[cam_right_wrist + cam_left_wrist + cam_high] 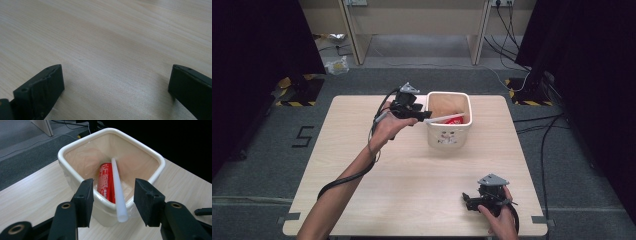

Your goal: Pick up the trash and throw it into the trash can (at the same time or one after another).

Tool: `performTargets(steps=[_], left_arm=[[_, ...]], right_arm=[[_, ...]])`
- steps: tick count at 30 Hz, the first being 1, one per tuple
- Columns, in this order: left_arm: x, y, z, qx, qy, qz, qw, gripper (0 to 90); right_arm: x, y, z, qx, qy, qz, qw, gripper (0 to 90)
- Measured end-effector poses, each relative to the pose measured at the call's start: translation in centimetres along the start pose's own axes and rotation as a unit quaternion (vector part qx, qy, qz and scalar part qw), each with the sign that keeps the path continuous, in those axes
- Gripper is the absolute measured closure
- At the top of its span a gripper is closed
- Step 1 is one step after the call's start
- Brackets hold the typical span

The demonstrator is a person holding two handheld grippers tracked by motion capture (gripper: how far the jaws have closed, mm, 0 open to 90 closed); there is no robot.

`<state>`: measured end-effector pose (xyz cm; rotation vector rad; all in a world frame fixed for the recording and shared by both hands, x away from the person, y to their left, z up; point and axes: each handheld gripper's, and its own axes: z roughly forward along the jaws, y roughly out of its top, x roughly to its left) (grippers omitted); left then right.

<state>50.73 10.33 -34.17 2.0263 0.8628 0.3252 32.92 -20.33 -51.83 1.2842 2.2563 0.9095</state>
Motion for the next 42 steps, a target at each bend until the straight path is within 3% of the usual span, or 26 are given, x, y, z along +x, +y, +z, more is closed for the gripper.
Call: performTargets(steps=[14,27,38,42], left_arm=[[1.0,-2.0,-2.3,-0.015,0.0,-0.012,0.9998,45.7],[1.7,-4.2,-3.5,-0.016,0.025,-0.033,0.999,16.5],[2.0,-6.9,-4.2,-0.019,0.016,-0.031,0.9992,15.5],[2.0,-7.9,-4.5,-0.025,0.022,-0.026,0.9991,15.5]], right_arm=[[0.0,0.0,0.0,-0.001,0.0,0.0,1.0,0.5],[0.0,0.0,0.0,0.0,0.001,0.002,1.0,0.5],[0.0,0.0,0.0,0.0,0.0,0.001,1.0,0.5],[0.0,0.0,0.0,0.0,0.0,0.001,1.0,0.5]])
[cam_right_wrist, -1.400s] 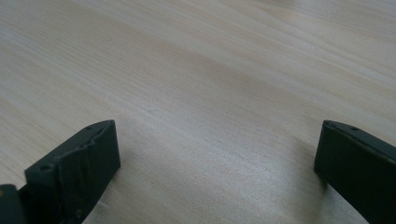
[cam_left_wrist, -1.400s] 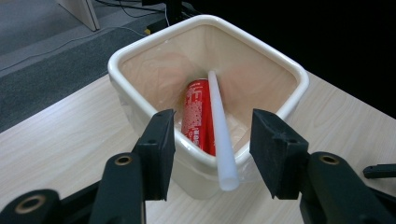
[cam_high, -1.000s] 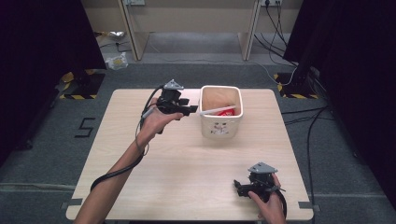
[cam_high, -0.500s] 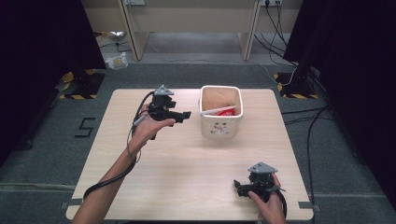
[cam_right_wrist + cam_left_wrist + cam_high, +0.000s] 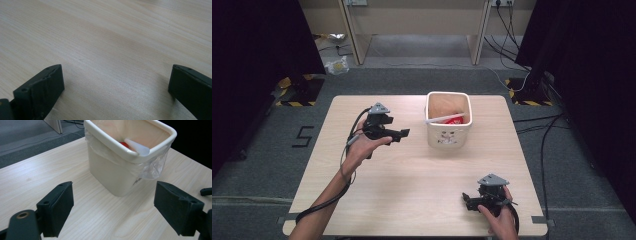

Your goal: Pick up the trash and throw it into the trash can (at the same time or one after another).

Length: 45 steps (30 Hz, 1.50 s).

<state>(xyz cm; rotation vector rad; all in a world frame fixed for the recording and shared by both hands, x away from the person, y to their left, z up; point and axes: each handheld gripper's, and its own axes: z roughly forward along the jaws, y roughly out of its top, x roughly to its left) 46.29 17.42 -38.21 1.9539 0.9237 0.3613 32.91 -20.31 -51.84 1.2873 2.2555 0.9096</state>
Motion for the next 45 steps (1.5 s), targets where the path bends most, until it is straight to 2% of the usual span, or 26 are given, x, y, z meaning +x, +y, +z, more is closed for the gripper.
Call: performTargets(steps=[7,14,33,40,45], left_arm=[[-0.1,-1.7,-0.6,-0.008,-0.005,-0.003,0.9999,15.6],[0.1,-3.7,-1.3,-0.025,-0.001,-0.007,0.9997,15.6],[0.2,-6.8,-2.7,-0.041,0.01,-0.017,0.9989,15.6],[0.0,-7.7,-3.0,-0.044,0.01,-0.014,0.9989,15.6],[-0.1,-9.0,-2.7,-0.035,0.005,-0.014,0.9993,15.6]], right_arm=[[0.0,0.0,0.0,0.001,0.0,0.0,1.0,0.5],[0.0,0.0,0.0,0.001,0.0,0.0,1.0,0.5],[0.0,0.0,0.0,0.001,0.0,0.0,1.0,0.5],[0.0,0.0,0.0,0.001,0.0,0.0,1.0,0.5],[0.0,0.0,0.0,0.001,0.0,0.0,1.0,0.5]])
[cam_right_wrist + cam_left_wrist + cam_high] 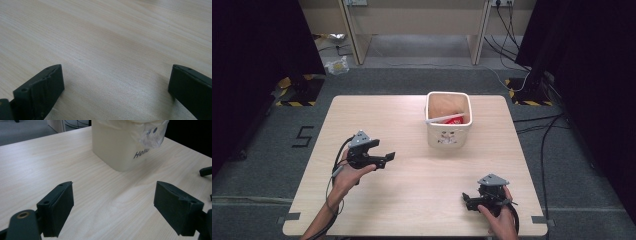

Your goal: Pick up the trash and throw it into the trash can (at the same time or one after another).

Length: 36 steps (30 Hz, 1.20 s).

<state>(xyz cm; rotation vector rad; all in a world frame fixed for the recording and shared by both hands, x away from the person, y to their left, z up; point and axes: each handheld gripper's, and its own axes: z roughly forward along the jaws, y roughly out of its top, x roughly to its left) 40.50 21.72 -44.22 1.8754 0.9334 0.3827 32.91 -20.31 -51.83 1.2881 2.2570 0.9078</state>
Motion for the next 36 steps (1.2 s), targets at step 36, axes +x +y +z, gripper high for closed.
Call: performTargets(steps=[36], left_arm=[[-0.5,-6.3,1.3,0.062,0.001,0.01,0.998,15.8]], right_arm=[[0.0,0.0,0.0,0.001,0.0,-0.001,1.0,0.5]])
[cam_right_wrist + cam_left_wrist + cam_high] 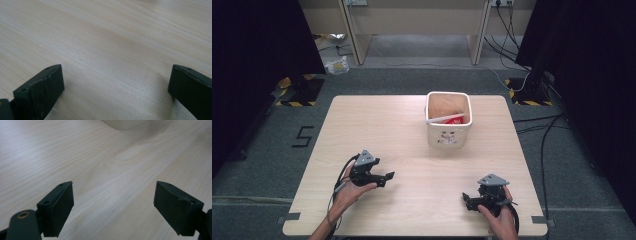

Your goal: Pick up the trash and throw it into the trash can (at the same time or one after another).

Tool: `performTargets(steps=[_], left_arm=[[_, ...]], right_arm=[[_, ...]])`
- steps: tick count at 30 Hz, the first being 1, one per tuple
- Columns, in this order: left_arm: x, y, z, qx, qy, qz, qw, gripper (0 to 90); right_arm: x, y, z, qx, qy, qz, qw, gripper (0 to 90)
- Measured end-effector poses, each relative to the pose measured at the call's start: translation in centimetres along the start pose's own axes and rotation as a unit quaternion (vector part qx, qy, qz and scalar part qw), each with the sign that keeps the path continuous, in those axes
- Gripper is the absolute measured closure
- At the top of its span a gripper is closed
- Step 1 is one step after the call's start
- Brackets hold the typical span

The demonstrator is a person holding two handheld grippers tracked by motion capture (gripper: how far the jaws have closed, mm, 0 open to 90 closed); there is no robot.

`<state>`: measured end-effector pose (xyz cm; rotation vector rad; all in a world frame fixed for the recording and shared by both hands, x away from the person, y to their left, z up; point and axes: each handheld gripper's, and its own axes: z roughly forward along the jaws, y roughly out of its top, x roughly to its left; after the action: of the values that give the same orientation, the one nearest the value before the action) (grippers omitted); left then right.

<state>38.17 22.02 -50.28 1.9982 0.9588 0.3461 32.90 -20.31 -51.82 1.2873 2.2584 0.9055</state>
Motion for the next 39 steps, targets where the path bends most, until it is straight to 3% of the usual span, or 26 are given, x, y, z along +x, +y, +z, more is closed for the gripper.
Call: performTargets(steps=[10,19,22,39], left_arm=[[0.0,-1.7,0.0,0.023,0.007,-0.001,0.9997,15.8],[-0.6,-2.6,-0.1,0.04,0.019,0.011,0.999,15.8],[-1.2,-2.8,-0.2,0.049,0.038,0.031,0.9976,15.5],[-1.6,-2.9,-0.2,0.049,0.039,0.028,0.9977,15.1]], right_arm=[[0.0,0.0,0.0,0.0,0.0,0.0,1.0,0.5],[0.0,0.0,0.0,0.0,-0.001,0.001,1.0,0.5],[0.0,0.0,0.0,0.0,-0.001,0.0,1.0,0.6],[0.0,0.0,0.0,0.0,-0.001,-0.001,1.0,0.7]])
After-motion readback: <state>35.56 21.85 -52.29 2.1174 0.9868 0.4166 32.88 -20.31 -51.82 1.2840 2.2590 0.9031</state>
